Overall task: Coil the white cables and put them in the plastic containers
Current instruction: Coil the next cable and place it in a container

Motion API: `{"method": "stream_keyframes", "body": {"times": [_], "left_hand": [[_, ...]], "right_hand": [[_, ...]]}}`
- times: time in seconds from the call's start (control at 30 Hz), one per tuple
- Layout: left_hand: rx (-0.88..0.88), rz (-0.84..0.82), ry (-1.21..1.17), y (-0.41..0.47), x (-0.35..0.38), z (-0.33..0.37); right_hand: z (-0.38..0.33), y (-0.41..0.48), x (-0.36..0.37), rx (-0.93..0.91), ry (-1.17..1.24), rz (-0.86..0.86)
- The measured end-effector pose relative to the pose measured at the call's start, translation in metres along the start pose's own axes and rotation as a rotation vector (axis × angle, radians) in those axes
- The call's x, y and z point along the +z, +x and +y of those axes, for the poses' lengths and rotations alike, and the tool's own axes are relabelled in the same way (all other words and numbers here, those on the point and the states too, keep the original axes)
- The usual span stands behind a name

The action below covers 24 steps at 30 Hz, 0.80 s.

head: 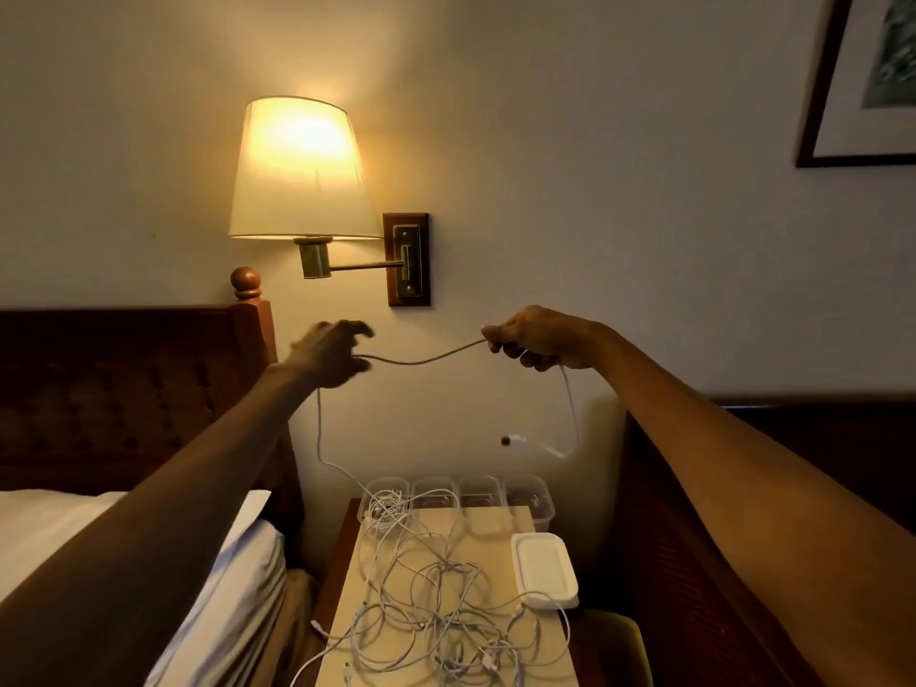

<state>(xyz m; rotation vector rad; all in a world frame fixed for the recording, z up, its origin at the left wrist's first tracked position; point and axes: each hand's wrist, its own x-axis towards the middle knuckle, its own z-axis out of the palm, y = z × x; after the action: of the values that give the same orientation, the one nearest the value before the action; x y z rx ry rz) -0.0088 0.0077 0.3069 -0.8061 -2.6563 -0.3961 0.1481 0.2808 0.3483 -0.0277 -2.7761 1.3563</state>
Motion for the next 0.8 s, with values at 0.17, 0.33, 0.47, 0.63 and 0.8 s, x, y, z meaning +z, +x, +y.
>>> {"method": "stream_keyframes", "body": {"times": [0.17, 0.33, 0.47, 0.63, 0.8], "left_hand": [[0.358, -0.155, -0.289, -0.006, -0.005, 0.082], [0.319, 0.089, -0.19, 0.006, -0.003, 0.078], [-0.131, 0.194, 0.059, 0.006, 0.008, 0.037], [0.219, 0.075, 0.006, -0.003, 0.021, 0.074], [0.366, 0.175, -0.27, 0.002, 0.021, 0.092]], "right_hand": [[-0.012, 0.007, 0.018, -0.012, 0.001, 0.045], [-0.015, -0.001, 0.013, -0.047, 0.037, 0.096], [-0.012, -0.006, 0.004, 0.008, 0.059, 0.07], [-0.008, -0.002, 0.01, -0.017, 0.211, 0.011], [-0.01, -0.002, 0.018, -0.021, 0.349, -0.02]]}}
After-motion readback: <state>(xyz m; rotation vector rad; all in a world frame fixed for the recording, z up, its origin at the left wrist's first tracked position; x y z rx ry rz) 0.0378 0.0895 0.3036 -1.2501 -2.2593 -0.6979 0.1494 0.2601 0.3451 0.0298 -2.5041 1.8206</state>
